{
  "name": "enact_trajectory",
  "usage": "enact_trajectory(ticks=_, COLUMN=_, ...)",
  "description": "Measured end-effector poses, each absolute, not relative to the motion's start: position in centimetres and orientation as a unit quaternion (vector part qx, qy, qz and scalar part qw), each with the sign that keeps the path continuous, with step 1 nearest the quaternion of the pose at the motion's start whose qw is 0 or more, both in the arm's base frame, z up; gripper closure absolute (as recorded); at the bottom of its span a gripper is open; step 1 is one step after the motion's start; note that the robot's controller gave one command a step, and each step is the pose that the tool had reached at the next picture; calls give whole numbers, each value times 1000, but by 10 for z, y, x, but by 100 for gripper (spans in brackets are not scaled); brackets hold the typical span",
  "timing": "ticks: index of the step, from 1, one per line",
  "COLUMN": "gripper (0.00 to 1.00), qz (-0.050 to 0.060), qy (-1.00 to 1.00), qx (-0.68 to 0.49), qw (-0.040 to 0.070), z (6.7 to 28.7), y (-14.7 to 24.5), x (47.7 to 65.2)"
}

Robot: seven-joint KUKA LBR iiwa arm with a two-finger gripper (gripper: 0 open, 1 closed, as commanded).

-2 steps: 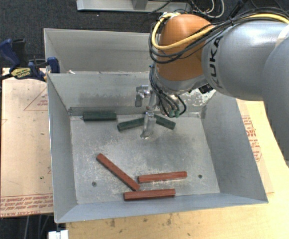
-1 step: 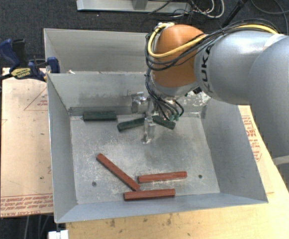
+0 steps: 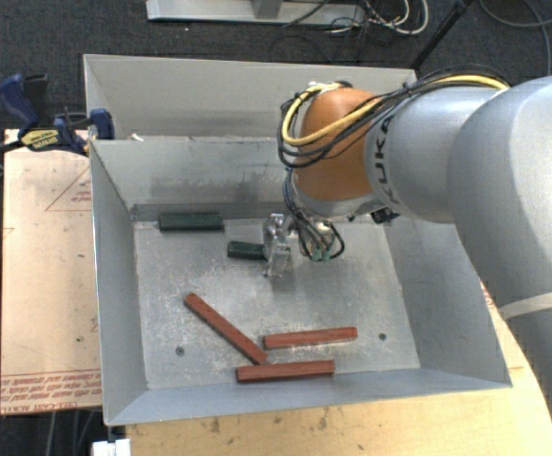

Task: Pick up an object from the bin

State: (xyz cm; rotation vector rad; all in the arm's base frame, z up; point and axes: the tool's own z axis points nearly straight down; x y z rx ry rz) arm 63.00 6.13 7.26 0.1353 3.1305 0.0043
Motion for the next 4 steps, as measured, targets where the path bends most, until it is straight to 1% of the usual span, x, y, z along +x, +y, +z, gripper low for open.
enact_trajectory(ticks=1, gripper=100, qz=1, qy=999, qx=43, qw=4, z=73, y=61, x=630)
enact_trajectory(ticks=2, gripper=0, qz=1, qy=982, qx=-190, qw=2, z=71, y=79, x=600)
enact_trajectory(ticks=3, gripper=0, qz=1, qy=982, qx=-189, qw=2, z=71, y=78, x=601)
enact_trajectory(ticks=4, gripper=0, qz=0, qy=973, qx=-229, qw=-1, z=82, y=97, x=625)
